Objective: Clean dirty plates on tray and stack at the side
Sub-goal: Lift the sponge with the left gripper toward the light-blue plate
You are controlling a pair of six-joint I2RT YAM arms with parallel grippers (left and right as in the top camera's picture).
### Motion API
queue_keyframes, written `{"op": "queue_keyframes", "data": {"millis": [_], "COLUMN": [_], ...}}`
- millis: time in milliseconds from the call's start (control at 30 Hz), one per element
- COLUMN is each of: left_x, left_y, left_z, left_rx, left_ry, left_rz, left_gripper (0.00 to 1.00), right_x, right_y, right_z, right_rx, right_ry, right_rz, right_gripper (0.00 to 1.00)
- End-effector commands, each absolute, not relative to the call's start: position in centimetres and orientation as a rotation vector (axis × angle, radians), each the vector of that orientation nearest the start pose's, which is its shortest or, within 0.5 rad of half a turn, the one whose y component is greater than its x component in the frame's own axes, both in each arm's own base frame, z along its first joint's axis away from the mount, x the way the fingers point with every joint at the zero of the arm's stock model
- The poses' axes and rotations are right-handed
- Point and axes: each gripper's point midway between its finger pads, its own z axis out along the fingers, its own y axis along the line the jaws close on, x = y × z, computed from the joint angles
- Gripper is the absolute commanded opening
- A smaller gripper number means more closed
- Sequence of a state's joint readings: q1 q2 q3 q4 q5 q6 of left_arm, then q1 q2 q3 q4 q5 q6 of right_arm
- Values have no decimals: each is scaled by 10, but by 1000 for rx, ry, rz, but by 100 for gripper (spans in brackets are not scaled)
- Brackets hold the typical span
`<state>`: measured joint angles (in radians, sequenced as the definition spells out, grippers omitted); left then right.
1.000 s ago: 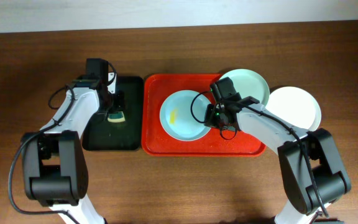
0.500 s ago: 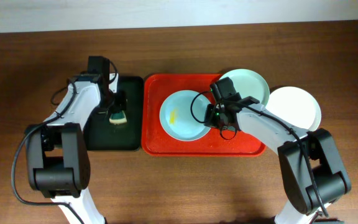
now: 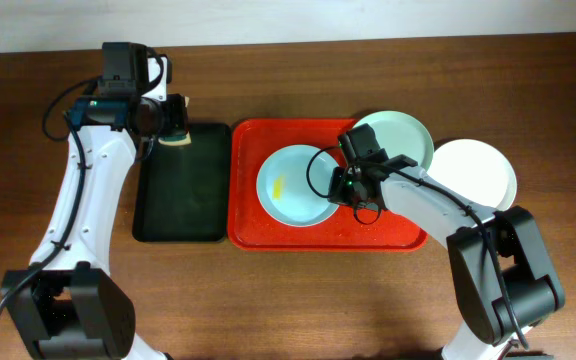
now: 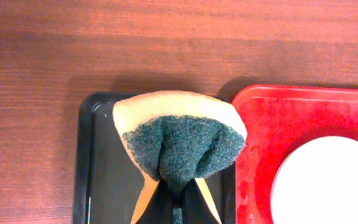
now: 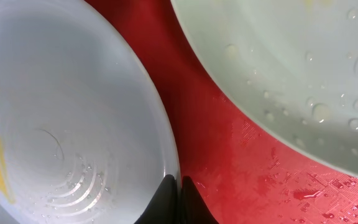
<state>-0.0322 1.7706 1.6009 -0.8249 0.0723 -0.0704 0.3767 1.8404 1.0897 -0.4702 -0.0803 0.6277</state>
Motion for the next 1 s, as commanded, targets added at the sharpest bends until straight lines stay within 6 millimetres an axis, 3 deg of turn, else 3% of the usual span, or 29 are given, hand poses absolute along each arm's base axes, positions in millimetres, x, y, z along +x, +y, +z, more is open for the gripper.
{"op": "queue_keyframes", "data": {"millis": [0, 400, 967], "left_x": [460, 466, 464], "left_y": [-28, -28, -30], "left_z": [184, 139, 136], "left_rx": [38, 87, 90], "left_ry": [2559, 2654, 2670], "left_rz": [-126, -116, -127], "left_gripper": [0, 0, 0], "right_x": [356, 356, 354], "right_y": [158, 158, 162], "right_z": [7, 7, 7], "right_rx": [332, 332, 326], "right_ry": [2858, 2858, 2867], "right_rz": [336, 337, 368], "right_gripper": [4, 4, 4]}}
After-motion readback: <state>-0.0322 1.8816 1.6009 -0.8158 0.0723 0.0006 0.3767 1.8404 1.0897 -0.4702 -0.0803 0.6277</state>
